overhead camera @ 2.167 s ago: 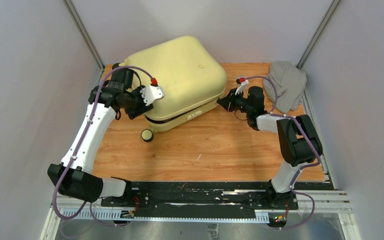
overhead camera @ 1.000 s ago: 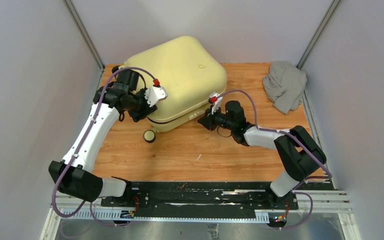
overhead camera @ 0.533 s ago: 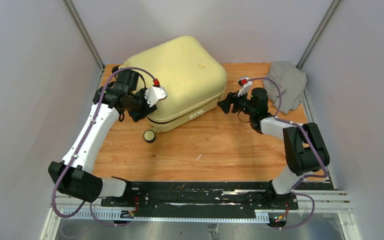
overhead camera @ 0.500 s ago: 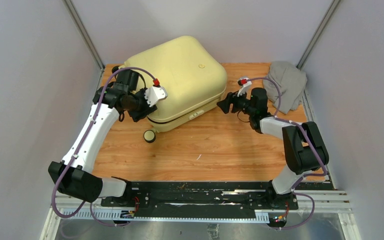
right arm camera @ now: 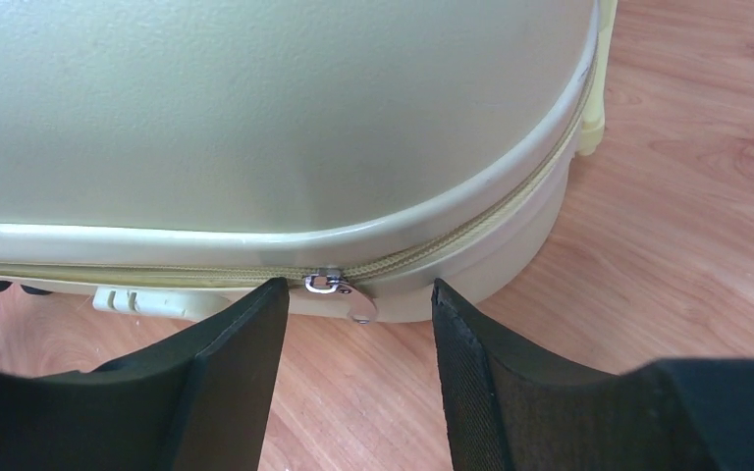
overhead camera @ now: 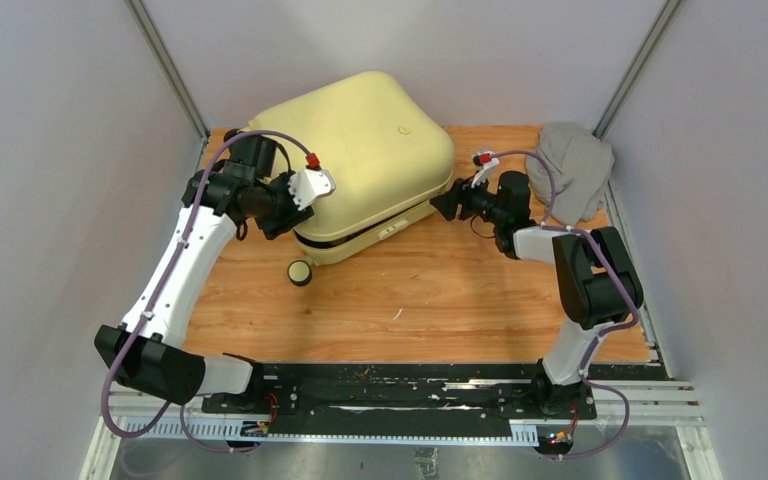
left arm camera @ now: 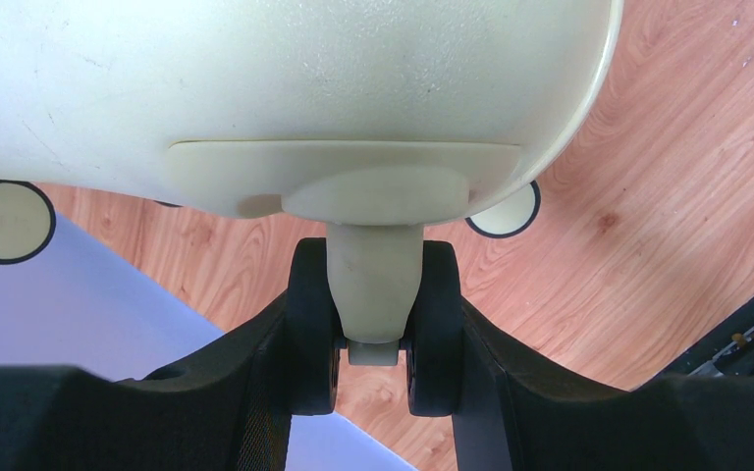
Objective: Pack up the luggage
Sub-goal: Zip the luggage at the center of the board.
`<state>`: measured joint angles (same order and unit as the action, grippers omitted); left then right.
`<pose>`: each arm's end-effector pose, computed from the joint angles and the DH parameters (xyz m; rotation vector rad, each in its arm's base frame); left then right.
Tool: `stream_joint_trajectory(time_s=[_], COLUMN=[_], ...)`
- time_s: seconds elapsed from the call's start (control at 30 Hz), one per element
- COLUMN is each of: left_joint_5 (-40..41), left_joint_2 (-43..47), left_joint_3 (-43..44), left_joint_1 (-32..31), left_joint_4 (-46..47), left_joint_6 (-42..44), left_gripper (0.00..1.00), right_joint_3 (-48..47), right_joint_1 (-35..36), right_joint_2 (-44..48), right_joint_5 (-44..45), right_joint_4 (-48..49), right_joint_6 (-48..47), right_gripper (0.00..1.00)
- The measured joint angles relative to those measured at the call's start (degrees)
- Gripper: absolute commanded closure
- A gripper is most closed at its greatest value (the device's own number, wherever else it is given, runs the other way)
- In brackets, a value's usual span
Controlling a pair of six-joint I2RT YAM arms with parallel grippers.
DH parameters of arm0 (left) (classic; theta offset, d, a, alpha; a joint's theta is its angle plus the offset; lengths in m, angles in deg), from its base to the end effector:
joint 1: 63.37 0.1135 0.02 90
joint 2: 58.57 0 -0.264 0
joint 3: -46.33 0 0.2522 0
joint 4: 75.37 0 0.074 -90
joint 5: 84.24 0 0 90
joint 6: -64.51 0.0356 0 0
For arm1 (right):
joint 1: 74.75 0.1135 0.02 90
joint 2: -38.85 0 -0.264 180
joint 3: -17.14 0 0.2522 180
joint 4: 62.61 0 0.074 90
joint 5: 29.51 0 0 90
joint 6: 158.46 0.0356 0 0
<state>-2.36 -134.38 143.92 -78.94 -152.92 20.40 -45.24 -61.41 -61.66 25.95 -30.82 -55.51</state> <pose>0.2404 -0.0722 0.3727 1.3400 2.1459 0.0304 0.3546 0.1048 0.2059 -0.4704 1.6686 0.8456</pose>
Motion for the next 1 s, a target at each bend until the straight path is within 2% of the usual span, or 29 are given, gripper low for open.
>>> stream_joint_trajectory(time_s=[0.13,0.2,0.3,0.43,1.0], left_joint_5=[-0.04,-0.07,-0.02,0.02,0.37], left_joint_2=[0.00,0.00,0.00,0.00,-0.11], left_joint_3=[0.00,0.00,0.00,0.00,0.00], left_joint_1=[-0.02,-0.02,-0.02,-0.02,-0.02], left_joint_4=[0.07,0.22,0.50,0.74,0.76], left_joint_6=[0.02,0.02,0.02,0.00,-0.04], left_gripper=[1.00,1.00,1.00,1.00,1.00], right_joint_3=[-1.01,-1.68,-2.03,-2.12,-1.25], right_joint_1=[-0.46,-0.76,-0.85,-0.85,-0.17], right_joint_2=[-1.68,-2.47,-3.15,-3.98,-3.80], right_joint_5=[-1.31,-1.68,-2.10,-2.99,-3.17], right_joint_4=[1.53,2.05,3.04,5.03,6.86], right_joint_6=[1.01,1.44,2.10,3.45,3.48], right_gripper=[0.51,0.61,0.82,0.99,1.00])
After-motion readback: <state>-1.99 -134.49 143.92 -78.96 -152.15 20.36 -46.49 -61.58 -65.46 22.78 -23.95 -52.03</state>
